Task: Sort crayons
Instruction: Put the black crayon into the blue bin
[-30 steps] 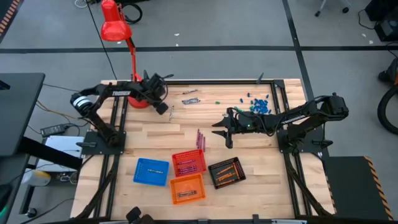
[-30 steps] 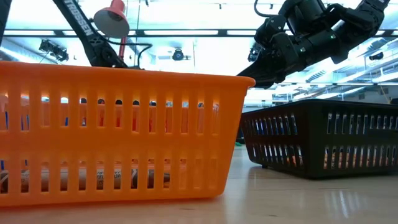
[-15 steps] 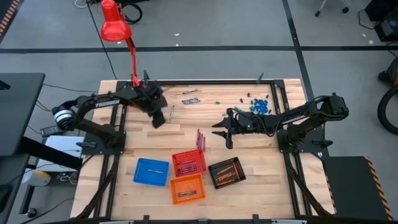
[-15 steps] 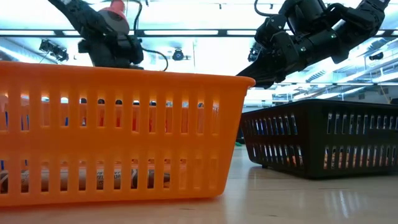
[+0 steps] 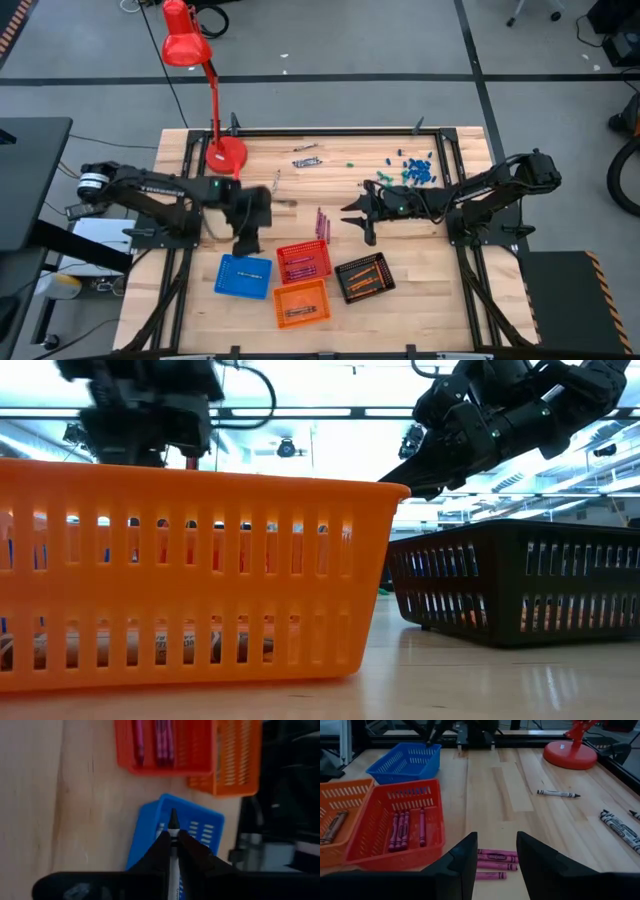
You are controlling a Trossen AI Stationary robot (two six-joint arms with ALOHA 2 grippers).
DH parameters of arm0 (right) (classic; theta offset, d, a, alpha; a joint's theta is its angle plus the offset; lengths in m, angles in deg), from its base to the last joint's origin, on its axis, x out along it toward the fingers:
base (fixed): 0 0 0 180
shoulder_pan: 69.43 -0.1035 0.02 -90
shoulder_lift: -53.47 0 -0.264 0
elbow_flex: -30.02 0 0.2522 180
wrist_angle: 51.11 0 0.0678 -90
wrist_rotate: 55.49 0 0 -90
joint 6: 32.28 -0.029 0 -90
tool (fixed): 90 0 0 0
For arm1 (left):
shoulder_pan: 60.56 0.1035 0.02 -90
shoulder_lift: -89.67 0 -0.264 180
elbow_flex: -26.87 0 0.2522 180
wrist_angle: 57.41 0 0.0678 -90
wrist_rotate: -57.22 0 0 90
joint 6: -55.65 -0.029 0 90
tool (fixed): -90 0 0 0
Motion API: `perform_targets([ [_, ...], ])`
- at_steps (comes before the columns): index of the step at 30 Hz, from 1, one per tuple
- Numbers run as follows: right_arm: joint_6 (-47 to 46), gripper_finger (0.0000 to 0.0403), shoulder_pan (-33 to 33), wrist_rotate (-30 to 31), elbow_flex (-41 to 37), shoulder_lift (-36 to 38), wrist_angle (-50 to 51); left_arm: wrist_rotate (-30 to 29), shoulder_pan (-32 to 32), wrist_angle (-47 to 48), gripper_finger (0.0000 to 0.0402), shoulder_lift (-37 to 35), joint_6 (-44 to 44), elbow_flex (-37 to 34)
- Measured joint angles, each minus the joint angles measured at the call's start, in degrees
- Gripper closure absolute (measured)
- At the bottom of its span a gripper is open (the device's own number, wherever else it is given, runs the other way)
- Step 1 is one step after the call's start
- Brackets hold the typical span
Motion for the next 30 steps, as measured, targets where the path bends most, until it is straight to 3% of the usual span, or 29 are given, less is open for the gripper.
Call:
perform_targets([
  [9, 0.17, 0.0262, -0.84, 0.93, 0.0, 0.0, 0.09, -15.73, -17.94, 0.31, 0.0347, 0.4, 11.74, 0.02],
  [15, 0.2, 0.0262, -0.84, 0.93, 0.0, 0.0, -0.1, -24.89, -24.87, -0.27, 0.0327, 0.57, 14.92, 0.02],
  [20, 0.91, 0.0262, -0.84, 0.95, 0.0, 0.0, -0.61, -27.09, -25.4, -1.84, 0.0305, 0.57, 14.49, 0.04],
  [25, 2.27, 0.0262, -0.73, 0.96, 0.02, 0.0, -2.15, -28.55, -21.3, -2.79, 0.0297, 0.5, 10.38, 0.09],
  [30, 3.17, 0.0262, -0.06, 0.95, 0.02, 0.0, -2.65, -38.93, -15.94, -2.89, 0.0297, 0.5, 5.47, 0.09],
])
